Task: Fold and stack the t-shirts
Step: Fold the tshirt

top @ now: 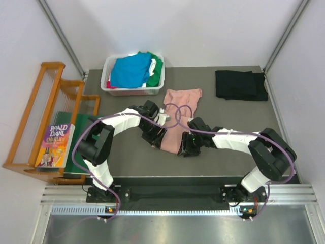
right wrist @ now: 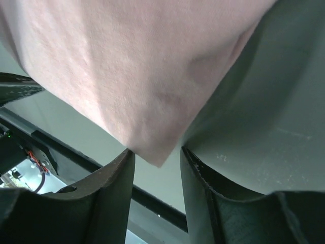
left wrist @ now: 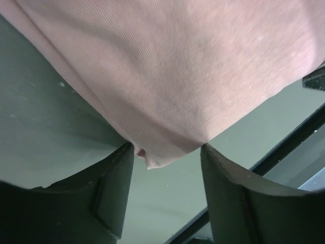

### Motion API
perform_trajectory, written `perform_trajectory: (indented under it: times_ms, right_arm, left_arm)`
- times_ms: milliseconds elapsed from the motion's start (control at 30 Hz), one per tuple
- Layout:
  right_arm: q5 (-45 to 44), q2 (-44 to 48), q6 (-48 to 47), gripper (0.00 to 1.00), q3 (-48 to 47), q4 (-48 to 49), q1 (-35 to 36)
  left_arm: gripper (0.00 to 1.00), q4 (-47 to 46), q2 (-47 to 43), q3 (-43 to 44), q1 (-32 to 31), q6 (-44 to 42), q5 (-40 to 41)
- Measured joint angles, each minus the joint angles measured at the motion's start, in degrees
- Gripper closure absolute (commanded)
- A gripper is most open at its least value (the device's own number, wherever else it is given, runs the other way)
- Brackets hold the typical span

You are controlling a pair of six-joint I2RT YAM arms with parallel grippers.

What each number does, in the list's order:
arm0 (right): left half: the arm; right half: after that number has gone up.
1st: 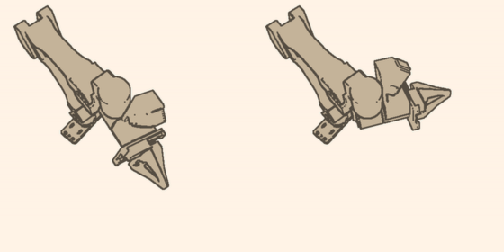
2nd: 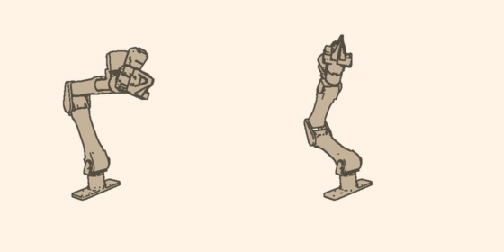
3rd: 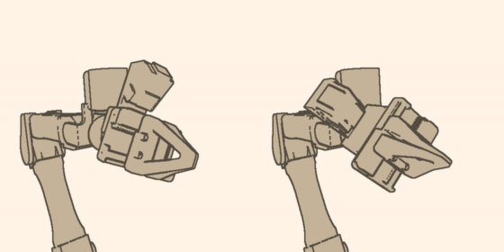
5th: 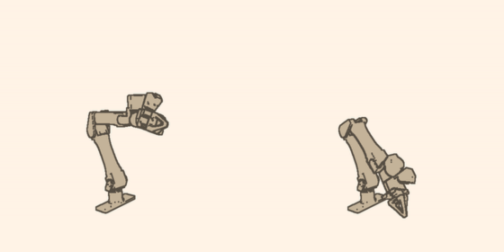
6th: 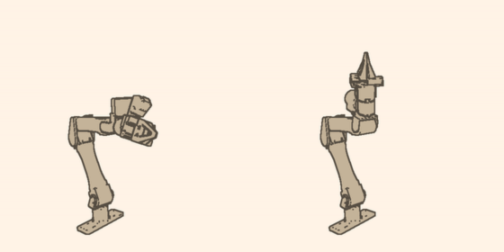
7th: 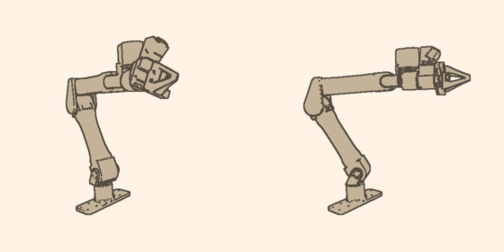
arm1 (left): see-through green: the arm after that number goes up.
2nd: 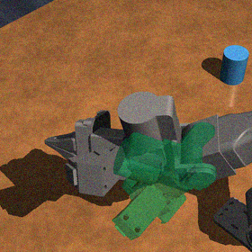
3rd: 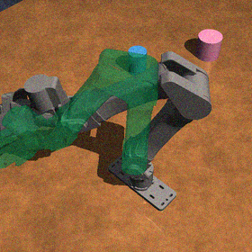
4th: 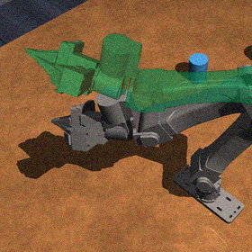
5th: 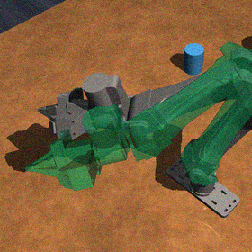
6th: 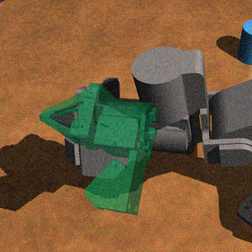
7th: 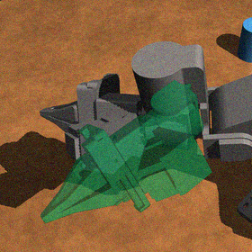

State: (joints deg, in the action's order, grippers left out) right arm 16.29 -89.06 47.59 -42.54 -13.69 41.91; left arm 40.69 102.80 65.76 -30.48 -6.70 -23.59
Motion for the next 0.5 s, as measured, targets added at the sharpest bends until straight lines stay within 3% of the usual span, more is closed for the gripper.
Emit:
perform_trajectory:
  times_ms: [267,367,500]
  right_arm:
    - [0.04,-1.99,-0.09,0.62,-1.84,0.79,0.00]
    - [0.04,-2.23,-0.13,0.65,-2.10,0.72,0.00]
    - [-0.02,-2.23,-0.52,0.75,-2.25,0.66,0.00]
  left_arm:
    - [0.53,-0.66,0.02,-1.49,0.00,-0.09,-1.03]
    - [0.67,-1.22,0.22,-1.64,0.00,-0.24,-1.07]
    - [0.98,-2.49,0.83,-1.88,0.00,-0.55,-1.20]
